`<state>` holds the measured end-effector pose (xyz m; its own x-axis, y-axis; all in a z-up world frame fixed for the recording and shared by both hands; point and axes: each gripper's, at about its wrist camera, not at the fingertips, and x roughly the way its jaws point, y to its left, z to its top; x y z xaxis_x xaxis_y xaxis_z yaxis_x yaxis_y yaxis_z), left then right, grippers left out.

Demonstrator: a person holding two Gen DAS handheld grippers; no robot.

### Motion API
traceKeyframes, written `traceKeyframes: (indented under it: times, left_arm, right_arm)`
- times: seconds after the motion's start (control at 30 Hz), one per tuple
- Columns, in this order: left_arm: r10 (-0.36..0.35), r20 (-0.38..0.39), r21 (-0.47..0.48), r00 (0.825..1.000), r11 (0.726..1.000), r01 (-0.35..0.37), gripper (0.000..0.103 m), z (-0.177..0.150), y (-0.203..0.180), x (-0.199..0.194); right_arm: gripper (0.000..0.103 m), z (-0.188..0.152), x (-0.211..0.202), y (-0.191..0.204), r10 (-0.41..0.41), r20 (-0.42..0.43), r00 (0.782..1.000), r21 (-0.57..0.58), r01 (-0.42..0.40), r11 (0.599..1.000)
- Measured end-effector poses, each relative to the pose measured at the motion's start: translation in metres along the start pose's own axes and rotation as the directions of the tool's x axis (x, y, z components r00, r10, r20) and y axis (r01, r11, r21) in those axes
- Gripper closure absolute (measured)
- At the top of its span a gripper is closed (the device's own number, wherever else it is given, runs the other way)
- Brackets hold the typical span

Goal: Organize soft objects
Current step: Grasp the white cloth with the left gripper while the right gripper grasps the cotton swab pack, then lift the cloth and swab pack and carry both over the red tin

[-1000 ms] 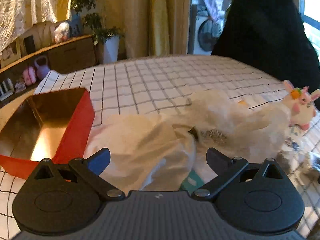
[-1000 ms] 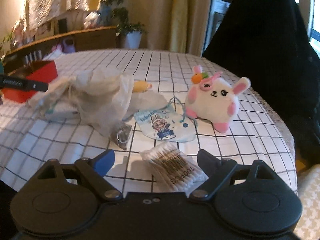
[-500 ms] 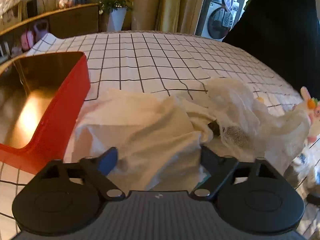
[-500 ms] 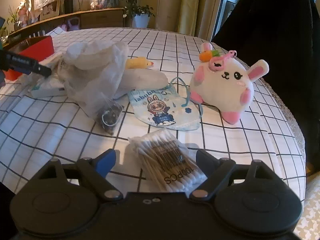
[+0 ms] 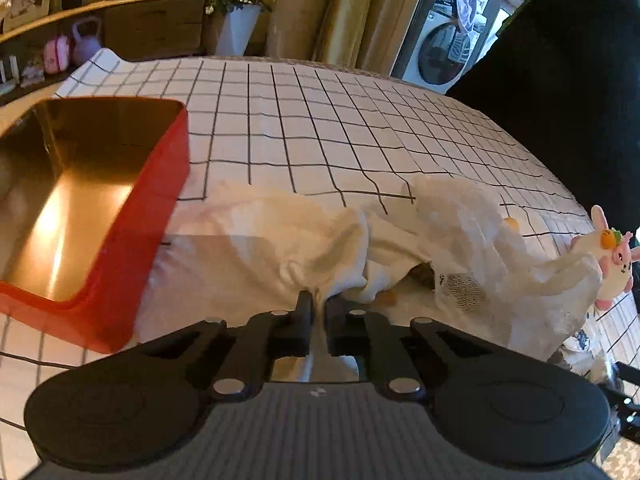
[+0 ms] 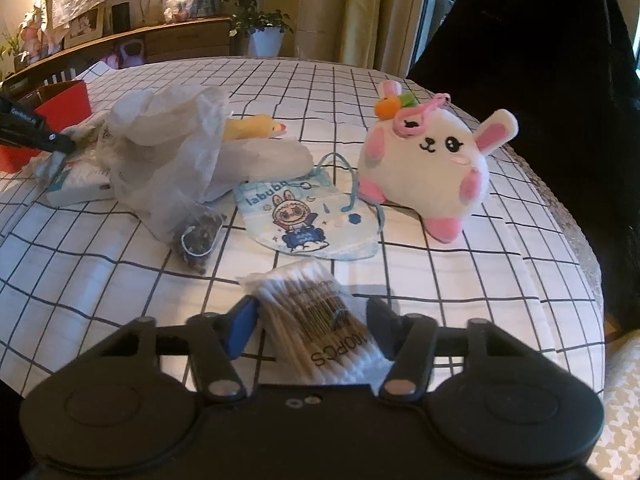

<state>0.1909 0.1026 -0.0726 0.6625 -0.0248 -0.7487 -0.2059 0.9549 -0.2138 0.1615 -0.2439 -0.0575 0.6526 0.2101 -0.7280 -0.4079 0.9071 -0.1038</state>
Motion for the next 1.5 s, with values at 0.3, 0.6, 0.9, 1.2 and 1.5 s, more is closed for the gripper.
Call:
traceKeyframes:
  times: [0.3,0.6,0.9,1.2,1.5]
  left_arm:
    - [0.071,0.11,0.1,0.991,0.992,-0.082,0.099,0.007,-0.014,-0.036]
    - [0.057,0.197,0.157,0.979,0.983,-0.089,0.099,0.029,-0.022,-0.079]
    - [0.05,0.243,0.209,0.969,0.972,-0.103,0.099,0.042,-0.03,-0.119]
    - [0.075,0.27,0.237,0.96,0.961,-0.142,0.099,0.055,-0.027,-0.143]
    - [0.119,0.324,0.237,0.939,0.95,-0.202,0.099,0.077,-0.007,-0.168]
  right_arm:
    - [0.063,0.002,-0.019,0.002,-0.042,0.034,0.999,0.029,0.041,0.999]
    - [0.064,0.019,-0.055,0.006,-0.001,0.105,0.994,0.048,-0.004,0.999]
    - [0.064,0.058,-0.085,0.033,0.083,0.17,0.982,0.002,-0.084,0.996]
    - [0.064,0.104,-0.091,0.066,0.193,0.201,0.96,-0.044,-0.188,0.981]
    - [0.064,0.158,-0.084,0.113,0.271,0.223,0.936,-0.135,-0.246,0.96]
